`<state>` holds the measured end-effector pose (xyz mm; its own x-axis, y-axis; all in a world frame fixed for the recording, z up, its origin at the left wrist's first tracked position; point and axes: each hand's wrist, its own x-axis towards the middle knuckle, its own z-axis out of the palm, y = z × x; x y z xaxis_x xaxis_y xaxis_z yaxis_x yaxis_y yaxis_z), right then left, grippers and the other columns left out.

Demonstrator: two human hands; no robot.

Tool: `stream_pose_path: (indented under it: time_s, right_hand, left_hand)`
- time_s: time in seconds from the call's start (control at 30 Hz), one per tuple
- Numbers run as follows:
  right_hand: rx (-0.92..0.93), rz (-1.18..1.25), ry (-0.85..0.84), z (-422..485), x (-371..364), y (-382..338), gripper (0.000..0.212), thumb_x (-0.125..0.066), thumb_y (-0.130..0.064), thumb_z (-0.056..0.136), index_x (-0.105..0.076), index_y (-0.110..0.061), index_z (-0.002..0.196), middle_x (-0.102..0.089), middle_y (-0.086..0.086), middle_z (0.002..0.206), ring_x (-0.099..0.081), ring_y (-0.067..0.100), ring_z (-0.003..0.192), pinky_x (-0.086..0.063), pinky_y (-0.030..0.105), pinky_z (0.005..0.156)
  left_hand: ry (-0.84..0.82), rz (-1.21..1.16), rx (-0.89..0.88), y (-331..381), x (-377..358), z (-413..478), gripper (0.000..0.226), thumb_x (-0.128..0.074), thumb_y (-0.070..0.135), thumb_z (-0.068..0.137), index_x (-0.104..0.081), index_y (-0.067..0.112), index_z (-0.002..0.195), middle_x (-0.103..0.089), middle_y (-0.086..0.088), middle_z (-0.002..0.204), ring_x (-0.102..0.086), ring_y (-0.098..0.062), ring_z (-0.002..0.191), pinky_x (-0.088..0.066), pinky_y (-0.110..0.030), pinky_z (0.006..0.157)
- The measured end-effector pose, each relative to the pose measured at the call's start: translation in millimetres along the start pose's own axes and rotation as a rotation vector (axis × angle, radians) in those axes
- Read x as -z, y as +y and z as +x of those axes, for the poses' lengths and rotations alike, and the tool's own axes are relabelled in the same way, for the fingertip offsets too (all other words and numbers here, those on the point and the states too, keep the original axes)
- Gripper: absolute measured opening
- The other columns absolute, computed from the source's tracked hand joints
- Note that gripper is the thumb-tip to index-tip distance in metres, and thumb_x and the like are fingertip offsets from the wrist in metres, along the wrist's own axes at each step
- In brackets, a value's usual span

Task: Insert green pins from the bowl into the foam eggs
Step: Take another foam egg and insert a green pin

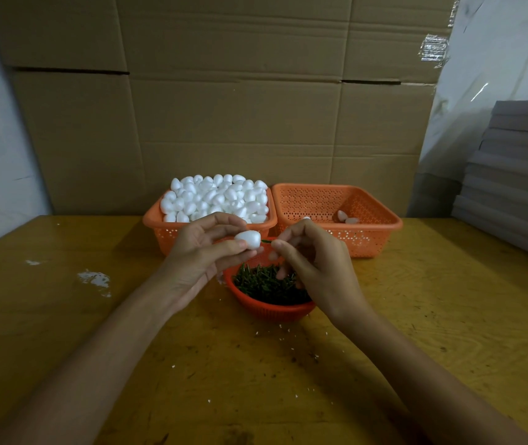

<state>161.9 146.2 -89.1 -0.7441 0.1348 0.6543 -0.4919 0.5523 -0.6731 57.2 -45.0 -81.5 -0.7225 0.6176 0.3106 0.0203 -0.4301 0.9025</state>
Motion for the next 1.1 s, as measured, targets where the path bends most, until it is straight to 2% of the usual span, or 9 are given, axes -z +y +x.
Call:
stream_pose_path:
  time_s: [0.23,0.43,0.57,0.63,0.73,0.8,0.93,1.1]
  right_hand:
    - [0.032,-0.047,-0.019,0.5,0.2,0.6,0.006,-0.069,-0.022,0.1,-0.066,-0.017,0.101,-0.077,-0.005,0.08,-0.073,0.013,0.063,-0.053,0.024,0.049]
    - [0.092,-0.182,-0.115,1.7,2.7,2.4,0.012,-0.06,-0.013,0.105,-0.063,-0.017,0.115,-0.077,-0.004,0.092,-0.075,0.009,0.08,-0.06,0.035,0.059]
    - [0.12,-0.24,-0.142,1.4,3.1,2.6,0.009,-0.06,-0.015,0.104,-0.058,-0.018,0.112,-0.076,-0.007,0.088,-0.073,0.01,0.075,-0.058,0.039,0.06]
    - [0.132,-0.236,-0.158,0.8,2.5,2.7,0.007,-0.06,-0.014,0.104,-0.057,-0.017,0.11,-0.076,-0.012,0.091,-0.073,0.008,0.073,-0.058,0.032,0.059]
    - [0.147,-0.246,-0.181,-0.2,2.0,3.7,0.007,-0.062,-0.013,0.104,-0.057,-0.016,0.108,-0.073,-0.019,0.085,-0.07,0.001,0.068,-0.049,0.018,0.059]
    - [0.151,-0.248,-0.184,0.4,2.3,4.5,0.008,-0.062,-0.013,0.103,-0.056,-0.015,0.108,-0.072,-0.02,0.083,-0.07,0.0,0.068,-0.049,0.017,0.059]
    - [0.133,-0.232,-0.181,0.4,1.2,5.5,0.012,-0.061,-0.017,0.104,-0.05,-0.019,0.108,-0.076,-0.018,0.088,-0.073,0.004,0.073,-0.055,0.029,0.063]
    - [0.087,-0.217,-0.198,-1.9,-1.5,5.7,0.024,-0.061,-0.022,0.105,-0.037,-0.027,0.107,-0.078,-0.019,0.101,-0.075,0.007,0.077,-0.059,0.04,0.067]
  left_hand:
    - [-0.02,0.065,-0.002,-0.5,-1.6,-1.7,0.022,-0.08,0.0,0.079,-0.08,0.01,0.098,-0.074,-0.022,0.12,-0.074,-0.034,0.112,-0.063,-0.03,0.082]
    - [0.013,0.124,-0.025,2.0,2.2,-2.2,0.025,-0.085,0.007,0.072,-0.082,0.013,0.097,-0.077,-0.018,0.116,-0.075,-0.032,0.11,-0.063,-0.03,0.082]
    - [0.008,0.214,-0.041,1.3,3.7,-2.6,0.031,-0.09,0.015,0.067,-0.083,0.014,0.097,-0.078,-0.018,0.112,-0.076,-0.031,0.108,-0.064,-0.032,0.084]
    - [0.001,0.266,-0.057,-1.3,3.1,-2.8,0.032,-0.091,0.017,0.067,-0.083,0.013,0.098,-0.079,-0.017,0.11,-0.076,-0.031,0.108,-0.064,-0.032,0.084]
    - [0.015,0.344,-0.087,-4.4,3.3,-1.9,0.029,-0.09,0.016,0.071,-0.083,0.014,0.099,-0.08,-0.015,0.108,-0.077,-0.031,0.106,-0.064,-0.034,0.085]
    - [0.017,0.37,-0.088,-4.8,3.8,-1.4,0.029,-0.09,0.017,0.071,-0.083,0.015,0.099,-0.08,-0.014,0.108,-0.077,-0.031,0.105,-0.064,-0.037,0.088]
    - [0.012,0.374,-0.09,-2.5,5.6,0.0,0.036,-0.095,0.02,0.069,-0.082,0.019,0.103,-0.08,-0.013,0.111,-0.076,-0.03,0.109,-0.063,-0.039,0.093]
    - [0.004,0.349,-0.108,-5.2,7.6,1.5,0.059,-0.092,0.015,0.073,-0.071,0.017,0.128,-0.078,-0.014,0.117,-0.075,-0.032,0.112,-0.06,-0.047,0.099]
